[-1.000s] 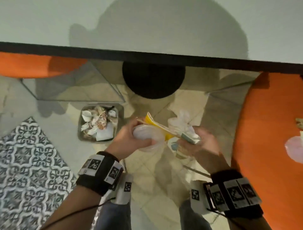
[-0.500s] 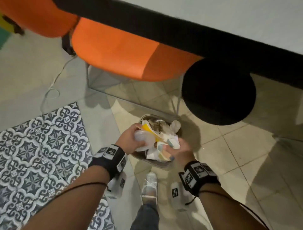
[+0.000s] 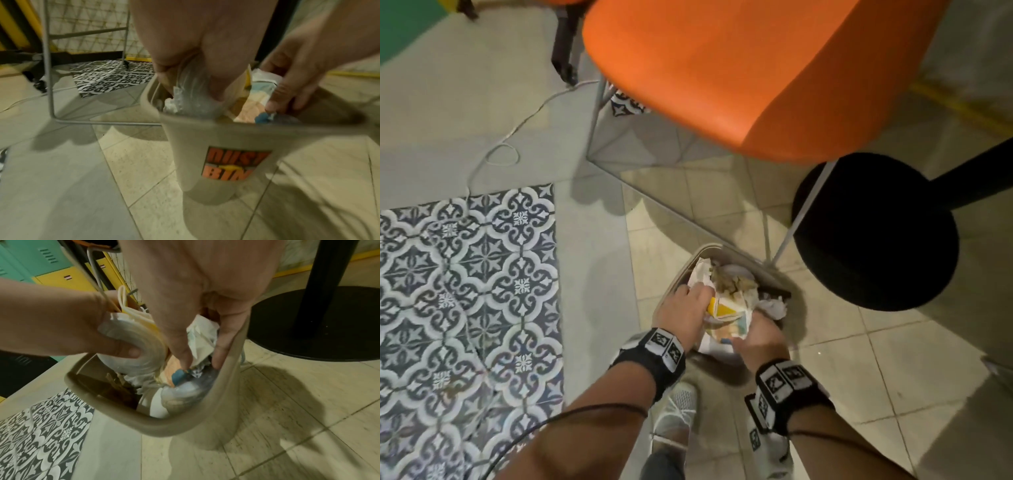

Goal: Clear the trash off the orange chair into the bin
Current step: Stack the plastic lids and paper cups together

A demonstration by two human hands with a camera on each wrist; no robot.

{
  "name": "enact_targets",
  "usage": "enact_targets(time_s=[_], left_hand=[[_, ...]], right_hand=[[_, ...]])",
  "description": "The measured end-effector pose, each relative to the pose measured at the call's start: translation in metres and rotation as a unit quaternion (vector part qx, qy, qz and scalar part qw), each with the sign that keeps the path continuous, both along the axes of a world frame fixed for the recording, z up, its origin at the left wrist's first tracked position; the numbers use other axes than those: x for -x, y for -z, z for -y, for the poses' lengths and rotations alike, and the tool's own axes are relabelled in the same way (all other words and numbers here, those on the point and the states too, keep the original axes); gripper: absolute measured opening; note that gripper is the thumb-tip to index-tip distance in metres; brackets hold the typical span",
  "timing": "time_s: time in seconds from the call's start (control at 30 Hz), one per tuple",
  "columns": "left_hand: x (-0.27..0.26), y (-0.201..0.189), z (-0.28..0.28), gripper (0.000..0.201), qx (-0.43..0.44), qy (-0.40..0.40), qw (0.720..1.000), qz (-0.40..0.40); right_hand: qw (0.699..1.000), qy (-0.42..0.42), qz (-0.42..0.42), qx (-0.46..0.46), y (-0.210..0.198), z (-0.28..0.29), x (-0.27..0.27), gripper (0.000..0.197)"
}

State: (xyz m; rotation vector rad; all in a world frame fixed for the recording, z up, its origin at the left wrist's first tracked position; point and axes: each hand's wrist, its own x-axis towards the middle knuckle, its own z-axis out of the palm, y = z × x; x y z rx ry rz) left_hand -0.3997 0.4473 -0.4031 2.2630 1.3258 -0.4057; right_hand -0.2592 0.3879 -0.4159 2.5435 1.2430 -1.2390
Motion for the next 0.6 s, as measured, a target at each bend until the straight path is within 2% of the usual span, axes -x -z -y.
enact_targets(time_s=[0.13, 0.27, 0.37, 0.47, 0.5, 0.6], left_hand=[[0.009, 0.003, 0.019, 0.036, -0.069, 0.086, 0.994, -0.004], [0.029, 0.01, 0.028, 0.047, -0.1, 0.127, 0.986, 0.032], [0.03, 0.007, 0.024, 0.043, -0.089, 0.144, 0.985, 0.016], [0.015, 0.004, 0.021, 0.02, -0.076, 0.159, 0.984, -0.032], [0.007, 0.0, 0.017, 0.018, -0.074, 0.166, 0.982, -0.044], [-0.016, -0.012, 0.007, 0.025, 0.014, 0.152, 0.982, -0.11]], right_hand=[[0.999, -0.036, 0.036, 0.011, 0.0, -0.013, -0.002, 0.052], [0.996, -0.071, 0.045, 0.011, -0.015, -0.018, -0.01, 0.038], [0.989, -0.106, 0.102, 0.002, -0.03, -0.017, -0.014, 0.025], [0.977, -0.178, 0.114, 0.009, -0.038, -0.017, -0.009, 0.027], [0.97, -0.213, 0.117, 0.019, -0.04, -0.018, -0.005, 0.029], [0.953, -0.265, 0.138, 0.046, -0.046, -0.03, -0.004, 0.028]])
